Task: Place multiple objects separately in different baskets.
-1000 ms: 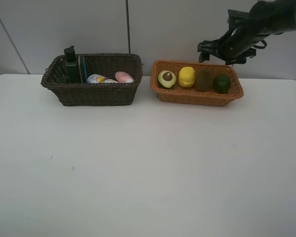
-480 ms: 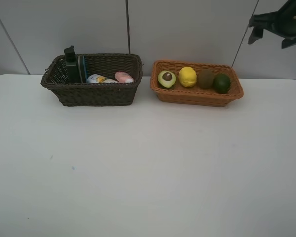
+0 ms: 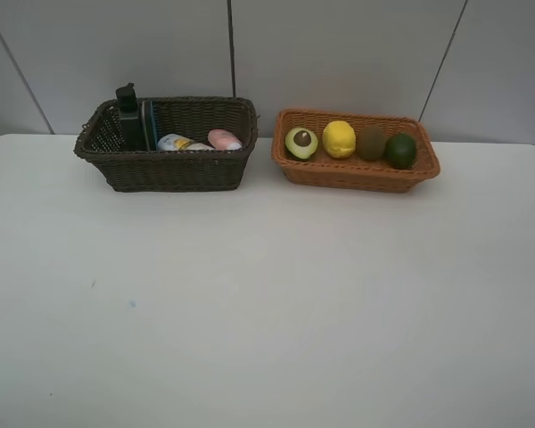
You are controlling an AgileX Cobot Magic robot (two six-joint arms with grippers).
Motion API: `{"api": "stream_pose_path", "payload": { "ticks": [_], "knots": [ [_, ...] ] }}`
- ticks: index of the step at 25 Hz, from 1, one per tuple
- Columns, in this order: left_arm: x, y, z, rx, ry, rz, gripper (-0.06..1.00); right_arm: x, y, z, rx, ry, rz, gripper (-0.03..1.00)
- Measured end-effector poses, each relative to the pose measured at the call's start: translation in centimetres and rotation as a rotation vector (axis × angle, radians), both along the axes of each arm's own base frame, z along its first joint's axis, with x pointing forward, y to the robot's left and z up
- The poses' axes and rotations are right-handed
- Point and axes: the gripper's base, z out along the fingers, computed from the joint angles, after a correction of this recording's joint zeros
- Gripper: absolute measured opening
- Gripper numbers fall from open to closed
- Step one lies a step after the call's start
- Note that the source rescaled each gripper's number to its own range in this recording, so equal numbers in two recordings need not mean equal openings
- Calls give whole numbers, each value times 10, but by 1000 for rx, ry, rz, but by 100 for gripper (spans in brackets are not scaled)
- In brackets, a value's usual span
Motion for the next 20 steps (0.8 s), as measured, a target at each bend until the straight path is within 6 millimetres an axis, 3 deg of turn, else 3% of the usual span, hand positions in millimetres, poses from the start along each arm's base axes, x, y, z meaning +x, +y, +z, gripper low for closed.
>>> {"api": "stream_pose_path", "payload": {
  "ticks": [6, 10, 15, 20],
  "knots": [
    [0, 0, 0, 0, 0, 0, 100, -108, 6, -3, -7, -136, -18, 100],
    [0, 0, 0, 0, 0, 0, 100, -163, 10, -10, 7, -251, -25, 100],
    [0, 0, 0, 0, 0, 0, 100, -210, 13, -18, 14, -359, -26, 100],
    [0, 0, 0, 0, 0, 0, 100, -228, 14, -33, -7, -380, -8, 100]
  ]
}}
